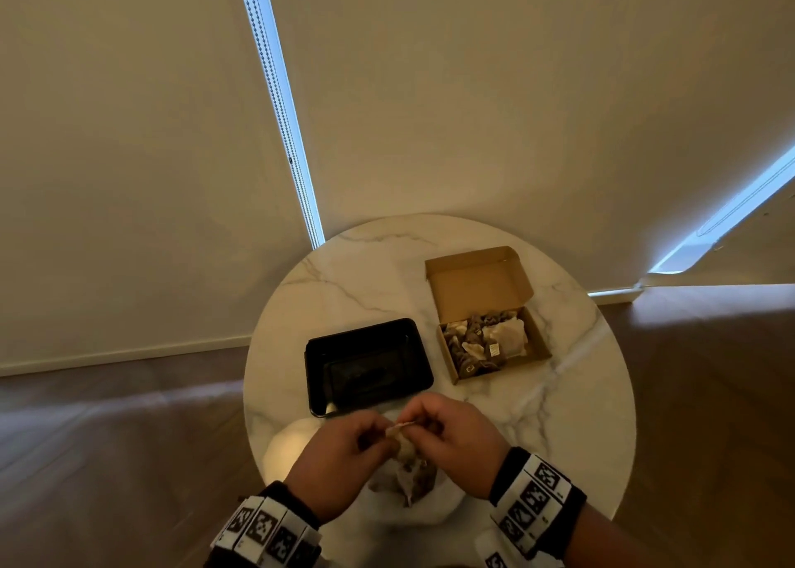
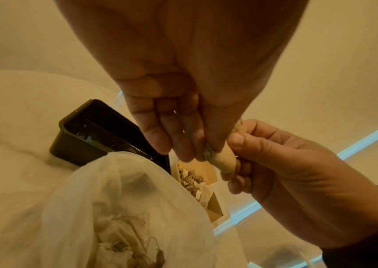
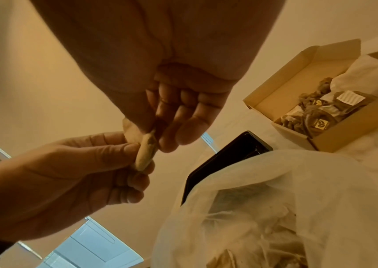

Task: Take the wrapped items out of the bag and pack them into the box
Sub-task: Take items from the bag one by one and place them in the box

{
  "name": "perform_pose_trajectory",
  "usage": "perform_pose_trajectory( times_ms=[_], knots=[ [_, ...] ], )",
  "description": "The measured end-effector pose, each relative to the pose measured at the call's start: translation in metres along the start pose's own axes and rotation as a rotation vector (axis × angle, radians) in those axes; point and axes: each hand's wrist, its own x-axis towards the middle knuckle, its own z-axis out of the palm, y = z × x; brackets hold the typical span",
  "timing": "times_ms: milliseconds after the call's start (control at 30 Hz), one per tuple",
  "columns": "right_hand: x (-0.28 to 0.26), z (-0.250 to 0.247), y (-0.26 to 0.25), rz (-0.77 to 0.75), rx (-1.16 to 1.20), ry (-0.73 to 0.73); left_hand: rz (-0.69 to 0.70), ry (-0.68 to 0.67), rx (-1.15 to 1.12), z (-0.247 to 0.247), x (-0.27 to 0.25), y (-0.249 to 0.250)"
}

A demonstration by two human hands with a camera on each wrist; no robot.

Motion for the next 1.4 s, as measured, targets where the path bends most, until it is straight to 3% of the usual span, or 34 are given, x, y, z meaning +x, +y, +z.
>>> perform_pose_trajectory(
  times_ms=[167,433,533,667,867,1067,1233,1400],
  knots=[
    [0.004,-0.001,0.004,0.020,0.053,0.021,0.000,0.022,-0.169,0.001,-0.003,0.006],
    [0.005,0.005,0.011,0.062,0.105,0.021,-0.099,0.132,-0.123,-0.007,-0.009,-0.009],
    [0.007,0.007,0.028,0.120,-0.078,-0.056,-0.141,0.226,-0.176,-0.018,-0.015,-0.013],
    [0.016,0.028,0.040,0.175,-0.359,-0.274,-0.184,0.287,-0.294,-0.026,-0.028,-0.021],
    [0.049,0.066,0.039,0.281,-0.794,-0.438,-0.238,0.252,-0.316,-0.022,-0.057,-0.031],
    [0.054,0.079,0.040,0.316,-0.954,-0.550,-0.288,0.225,-0.250,-0.017,-0.078,-0.035],
    [0.052,0.083,0.043,0.353,-0.907,-0.559,-0.286,0.231,-0.246,-0.016,-0.080,-0.036],
    [0.046,0.064,0.042,0.343,-0.710,-0.467,-0.283,0.231,-0.227,-0.015,-0.075,-0.037]
  ],
)
